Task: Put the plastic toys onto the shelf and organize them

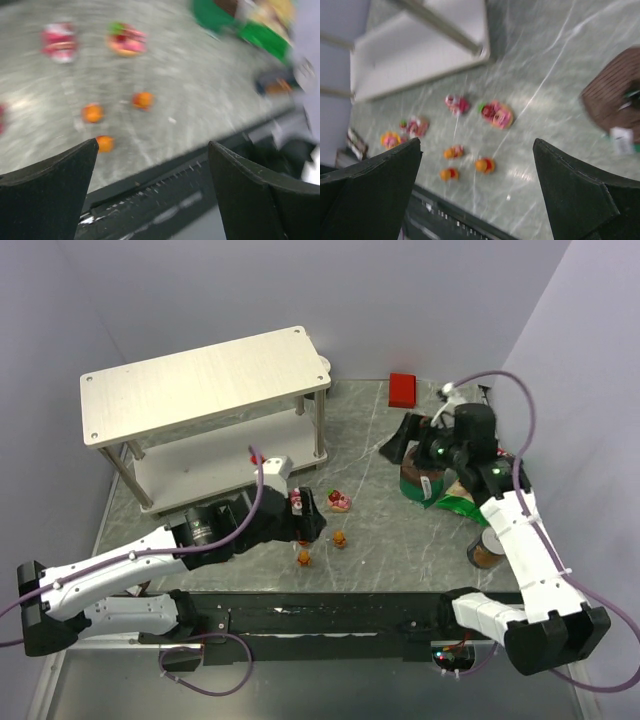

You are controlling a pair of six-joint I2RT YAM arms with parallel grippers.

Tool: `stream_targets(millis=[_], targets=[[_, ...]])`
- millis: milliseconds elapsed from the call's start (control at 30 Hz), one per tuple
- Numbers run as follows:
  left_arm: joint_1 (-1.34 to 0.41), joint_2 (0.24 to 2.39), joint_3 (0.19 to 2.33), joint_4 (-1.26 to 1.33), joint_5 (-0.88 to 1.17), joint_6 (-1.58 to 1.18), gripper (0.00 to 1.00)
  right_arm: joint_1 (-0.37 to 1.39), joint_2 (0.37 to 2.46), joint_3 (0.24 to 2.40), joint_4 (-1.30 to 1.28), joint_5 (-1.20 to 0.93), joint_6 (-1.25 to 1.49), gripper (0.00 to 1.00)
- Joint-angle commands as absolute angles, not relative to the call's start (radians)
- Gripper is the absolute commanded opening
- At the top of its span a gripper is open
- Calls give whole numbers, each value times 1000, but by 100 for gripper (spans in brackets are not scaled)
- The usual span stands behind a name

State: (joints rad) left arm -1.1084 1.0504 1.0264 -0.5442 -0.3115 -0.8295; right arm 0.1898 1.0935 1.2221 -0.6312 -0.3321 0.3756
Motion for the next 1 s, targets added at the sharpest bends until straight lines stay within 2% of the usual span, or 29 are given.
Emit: stream_targets(millis=[0, 133, 167, 367, 500, 667, 833, 967], targets=[[-1150, 973, 1019, -716, -770, -1144, 97, 343, 1060, 1159, -549, -281, 380, 100], [-1149, 910, 991, -918, -909, -1313, 96, 449, 1042, 1046, -376, -319, 347, 100], [-1149, 882, 985, -954, -919, -1394, 97, 472, 1049, 1039, -368, -321, 330, 100], [-1149, 828, 943, -1075, -971, -1491, 97, 623, 1124, 1020, -367, -253, 285, 95], [-1149, 807, 900, -1045, -985, -1485, 96, 719, 1156, 937, -325, -169, 317, 94], [-1150, 775, 881, -920, -948, -1325, 97, 854, 1233, 908, -310, -72, 336, 91], [-1150, 778, 871, -1090, -928, -1550, 96, 913, 1313, 942, -299, -15, 391, 89], [-1149, 824, 850, -1282, -891, -1834, 96, 960, 1364, 969, -204, -69, 332, 90]])
